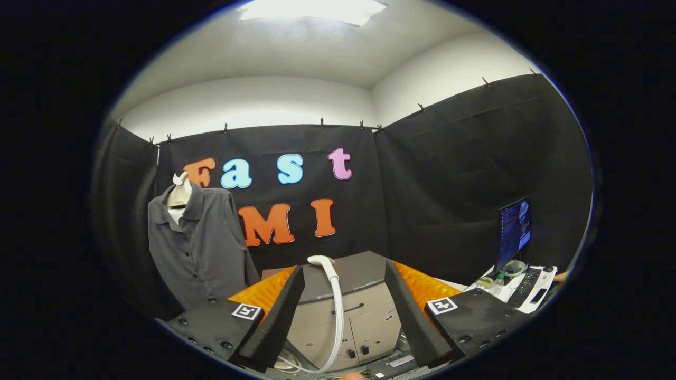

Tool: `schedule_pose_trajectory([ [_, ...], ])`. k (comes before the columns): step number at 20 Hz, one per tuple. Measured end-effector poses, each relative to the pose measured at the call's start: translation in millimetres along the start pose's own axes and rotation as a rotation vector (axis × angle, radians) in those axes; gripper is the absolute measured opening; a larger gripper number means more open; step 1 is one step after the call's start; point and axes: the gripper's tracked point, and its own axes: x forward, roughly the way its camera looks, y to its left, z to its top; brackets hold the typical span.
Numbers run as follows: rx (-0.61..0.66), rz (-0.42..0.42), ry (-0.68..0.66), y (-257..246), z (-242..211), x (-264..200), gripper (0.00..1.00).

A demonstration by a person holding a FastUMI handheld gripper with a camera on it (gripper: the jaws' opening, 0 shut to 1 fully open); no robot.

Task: Iron the clothes twice with a garment steamer, once on the left side and once on the right side.

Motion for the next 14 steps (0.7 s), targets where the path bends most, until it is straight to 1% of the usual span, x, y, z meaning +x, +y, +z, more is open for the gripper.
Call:
schedule_pose_trajectory([
  [2, -0.005, 0.028, 0.006, 6.1, -4.0, 2.9, 0.98],
  [5, -0.030, 0.030, 0.014, 4.0, -7.8, 8.2, 0.98],
  [8, -0.027, 0.042, 0.014, 8.3, -4.6, 12.6, 0.98],
  [14, -0.034, 0.053, 0.039, 11.6, -12.2, 25.0, 0.98],
])
